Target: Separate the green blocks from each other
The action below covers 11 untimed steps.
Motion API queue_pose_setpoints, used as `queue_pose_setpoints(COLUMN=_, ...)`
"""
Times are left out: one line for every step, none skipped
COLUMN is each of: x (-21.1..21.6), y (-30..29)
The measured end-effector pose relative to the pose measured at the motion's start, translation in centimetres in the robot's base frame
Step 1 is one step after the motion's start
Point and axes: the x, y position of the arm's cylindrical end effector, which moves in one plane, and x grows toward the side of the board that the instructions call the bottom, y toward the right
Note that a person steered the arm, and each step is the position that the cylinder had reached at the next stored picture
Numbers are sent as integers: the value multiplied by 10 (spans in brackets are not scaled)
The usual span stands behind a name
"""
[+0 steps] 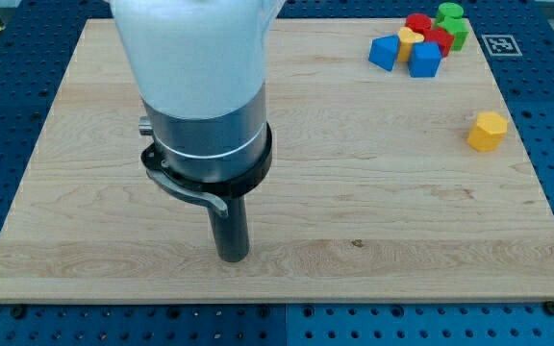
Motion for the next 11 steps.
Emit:
queue_pose_setpoints(x=0, y=3)
queue_pose_setpoints(x=0, y=33)
queue_pose_setpoints(x=-3, y=92)
queue_pose_setpoints(x=-6, y=150)
queue_pose_setpoints(x=-10, y=208)
queue_pose_setpoints(x=-25, y=277)
queue_pose_setpoints(x=-44, y=321)
queue_pose_setpoints(x=-67, y=321)
queue_pose_setpoints(x=-91, y=322)
queue_pose_setpoints(x=-90, y=359)
queue_pose_setpoints(x=-109, y=397)
